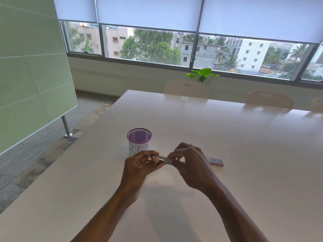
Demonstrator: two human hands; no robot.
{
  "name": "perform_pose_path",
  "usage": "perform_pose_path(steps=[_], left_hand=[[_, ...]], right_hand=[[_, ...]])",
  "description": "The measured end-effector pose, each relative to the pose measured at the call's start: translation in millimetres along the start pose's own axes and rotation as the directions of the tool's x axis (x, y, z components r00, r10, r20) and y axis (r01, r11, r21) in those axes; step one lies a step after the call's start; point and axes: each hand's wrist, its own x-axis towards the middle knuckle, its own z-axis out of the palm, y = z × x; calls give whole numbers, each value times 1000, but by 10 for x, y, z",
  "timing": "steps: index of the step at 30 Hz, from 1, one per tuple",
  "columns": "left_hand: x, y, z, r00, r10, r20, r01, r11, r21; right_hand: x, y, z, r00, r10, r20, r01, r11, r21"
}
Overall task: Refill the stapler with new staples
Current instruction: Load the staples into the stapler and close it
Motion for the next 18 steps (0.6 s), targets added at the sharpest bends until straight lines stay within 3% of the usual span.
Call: perform_pose_path(steps=[9, 18], left_hand=[[-17, -128, 22, 990, -138, 11, 138, 971, -197], [-18, -132, 34, 991, -131, 25, 133, 970, -202]], right_hand=[[-14, -12, -38, 998, 3, 55, 0, 998, -63], [-13, -24, -75, 999, 11, 45, -9, 999, -37]])
